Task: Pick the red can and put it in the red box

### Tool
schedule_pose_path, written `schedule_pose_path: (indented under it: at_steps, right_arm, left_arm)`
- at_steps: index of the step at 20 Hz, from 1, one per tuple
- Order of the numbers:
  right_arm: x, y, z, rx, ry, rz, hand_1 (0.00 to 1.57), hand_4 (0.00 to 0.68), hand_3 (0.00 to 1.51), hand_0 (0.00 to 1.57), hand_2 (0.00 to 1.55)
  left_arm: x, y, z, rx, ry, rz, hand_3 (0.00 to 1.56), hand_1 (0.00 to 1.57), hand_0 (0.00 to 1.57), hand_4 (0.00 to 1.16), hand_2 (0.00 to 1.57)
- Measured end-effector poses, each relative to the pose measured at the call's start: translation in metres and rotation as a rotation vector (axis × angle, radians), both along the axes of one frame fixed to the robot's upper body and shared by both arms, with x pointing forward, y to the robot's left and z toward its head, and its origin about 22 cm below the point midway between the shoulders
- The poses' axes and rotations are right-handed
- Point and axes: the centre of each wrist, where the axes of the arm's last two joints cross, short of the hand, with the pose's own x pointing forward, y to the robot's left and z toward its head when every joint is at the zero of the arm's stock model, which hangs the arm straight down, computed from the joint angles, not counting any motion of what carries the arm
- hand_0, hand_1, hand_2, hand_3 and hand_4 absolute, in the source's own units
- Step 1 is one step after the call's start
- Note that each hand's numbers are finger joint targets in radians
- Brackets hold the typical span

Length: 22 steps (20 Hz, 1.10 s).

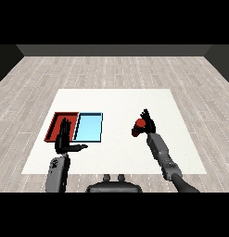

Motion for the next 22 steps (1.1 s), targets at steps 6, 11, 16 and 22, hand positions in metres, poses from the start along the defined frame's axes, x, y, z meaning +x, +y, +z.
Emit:
schedule_pose_path:
  at_steps: [6, 11, 16, 22]
  right_arm:
    - [0.003, 0.010, 0.000, -0.010, 0.004, 0.010, 0.00, 0.000, 0.00, 0.00, 0.00]
    - [-0.004, 0.010, -0.011, -0.015, 0.021, 0.001, 0.81, 0.000, 0.80, 0.81, 0.92]
    - [-0.001, 0.015, -0.009, -0.062, 0.036, -0.037, 1.49, 0.663, 1.44, 1.49, 1.47]
    - [0.000, 0.017, -0.007, -0.131, 0.021, -0.059, 1.46, 0.656, 1.43, 1.46, 1.45]
  left_arm:
    - [-0.002, -0.002, -0.002, -0.004, -0.001, 0.000, 0.00, 0.00, 0.00, 0.00, 0.00]
    - [-0.002, -0.005, 0.001, -0.012, -0.003, -0.001, 0.00, 0.00, 0.00, 0.00, 0.00]
    - [-0.004, -0.002, 0.006, -0.005, -0.002, 0.001, 0.00, 0.00, 0.00, 0.00, 0.00]
    - [-0.001, 0.001, 0.000, 0.008, -0.004, 0.004, 0.00, 0.00, 0.00, 0.00, 0.00]
